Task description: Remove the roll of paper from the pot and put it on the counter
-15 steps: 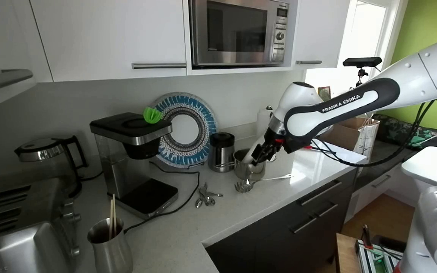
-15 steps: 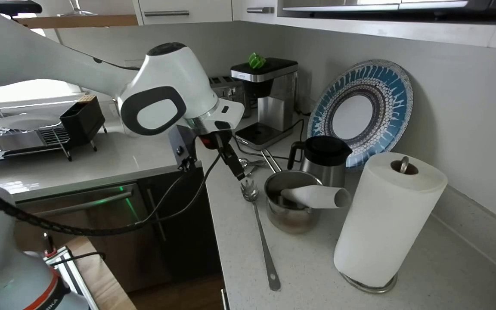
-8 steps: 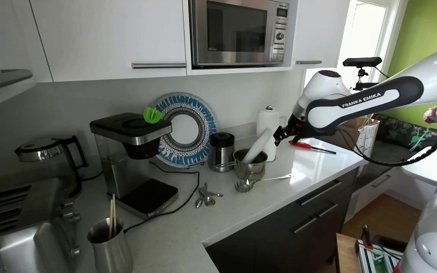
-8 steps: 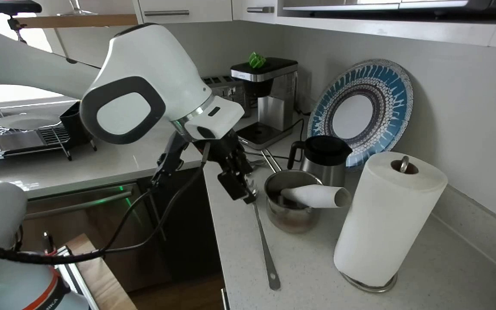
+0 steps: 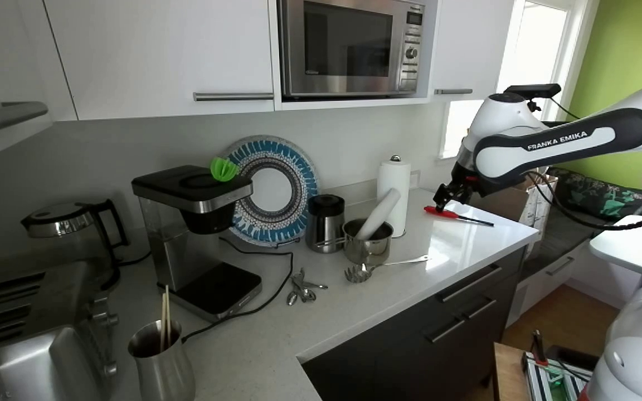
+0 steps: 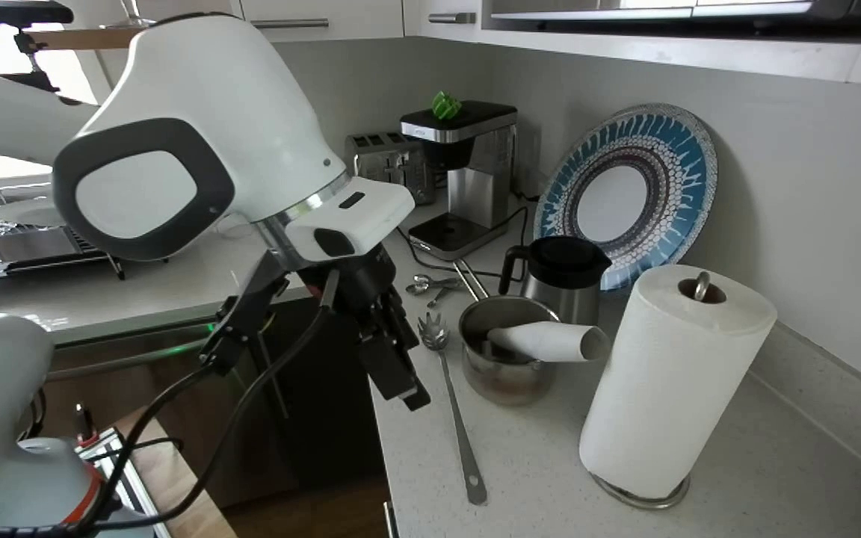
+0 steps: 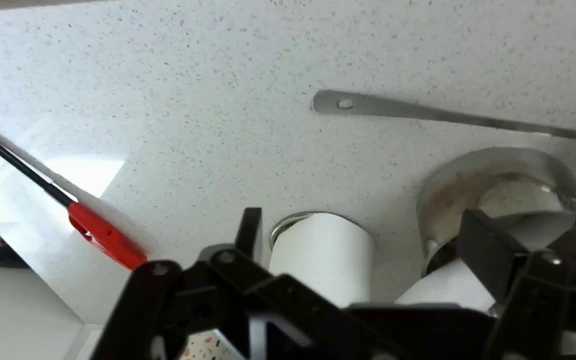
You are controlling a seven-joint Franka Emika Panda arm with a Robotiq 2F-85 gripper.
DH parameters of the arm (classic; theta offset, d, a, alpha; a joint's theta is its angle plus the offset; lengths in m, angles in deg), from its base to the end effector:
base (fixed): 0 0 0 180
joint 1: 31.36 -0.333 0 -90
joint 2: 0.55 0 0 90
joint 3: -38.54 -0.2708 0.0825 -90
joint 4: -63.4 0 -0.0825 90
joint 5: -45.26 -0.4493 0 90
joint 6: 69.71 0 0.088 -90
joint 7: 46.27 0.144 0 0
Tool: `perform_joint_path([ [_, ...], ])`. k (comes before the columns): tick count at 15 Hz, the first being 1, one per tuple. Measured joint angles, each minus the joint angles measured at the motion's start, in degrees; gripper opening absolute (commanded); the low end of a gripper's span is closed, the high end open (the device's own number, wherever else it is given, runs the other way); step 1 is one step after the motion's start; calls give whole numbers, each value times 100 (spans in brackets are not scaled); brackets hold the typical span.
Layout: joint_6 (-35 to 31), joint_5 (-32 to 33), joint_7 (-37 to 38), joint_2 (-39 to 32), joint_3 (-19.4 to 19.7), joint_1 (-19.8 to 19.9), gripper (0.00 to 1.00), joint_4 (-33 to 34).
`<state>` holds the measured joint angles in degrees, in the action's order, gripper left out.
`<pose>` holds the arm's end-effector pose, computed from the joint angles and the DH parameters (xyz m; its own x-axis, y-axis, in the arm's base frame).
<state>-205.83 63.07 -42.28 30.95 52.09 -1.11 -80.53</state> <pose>0.3704 -0.3595 0.4085 0.7511 -0.5303 0.3932 -0.6178 -0.7746 0.1355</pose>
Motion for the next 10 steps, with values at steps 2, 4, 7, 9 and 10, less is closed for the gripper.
perform_joint_path([
  [2,83,-11,-266,68,109,-126,100,-2],
  [4,97,-12,-305,76,116,-167,100,-3],
  [7,45,108,-398,69,117,-182,100,17],
  [9,-17,168,-991,34,214,-262,100,121],
  [10,-18,162,-1346,-13,320,-355,100,235],
])
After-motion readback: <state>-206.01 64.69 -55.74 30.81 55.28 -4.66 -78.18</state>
